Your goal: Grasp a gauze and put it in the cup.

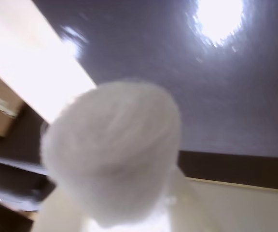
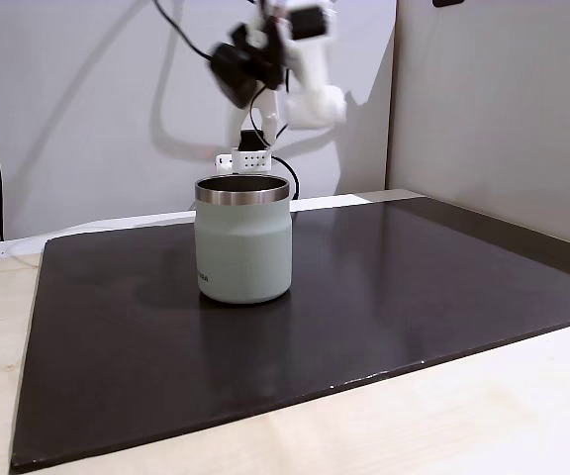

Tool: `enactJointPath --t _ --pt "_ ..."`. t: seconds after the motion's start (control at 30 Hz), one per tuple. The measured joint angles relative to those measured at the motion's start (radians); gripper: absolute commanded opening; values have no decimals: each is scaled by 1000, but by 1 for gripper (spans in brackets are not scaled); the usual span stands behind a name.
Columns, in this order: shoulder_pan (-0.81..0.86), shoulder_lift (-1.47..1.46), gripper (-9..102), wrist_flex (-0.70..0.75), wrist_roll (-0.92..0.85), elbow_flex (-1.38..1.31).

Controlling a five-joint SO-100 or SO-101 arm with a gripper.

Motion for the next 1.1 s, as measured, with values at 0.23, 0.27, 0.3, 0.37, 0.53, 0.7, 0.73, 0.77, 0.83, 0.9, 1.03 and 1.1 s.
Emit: enactJointPath --t 0.23,0.27,0.3,0.37,0.53,0.7,0.73,0.77,0.83,0.9,1.03,1.1 --pt "178 -3 0 0 -54 -15" --pt "192 -11 0 0 -61 -28" --pt "204 -18 0 0 -66 -35" --pt "221 -31 0 0 -78 -38" --pt "224 -55 1 0 -94 -54" --pt "225 -74 31 0 -97 -60" --pt "227 -77 36 0 -97 -60" --pt "227 -77 41 0 -97 -60" --pt "224 -77 45 0 -94 -60" --pt "224 -77 46 0 -94 -60" --pt "229 -77 46 0 -94 -60" --pt "230 -78 46 0 -87 -60"
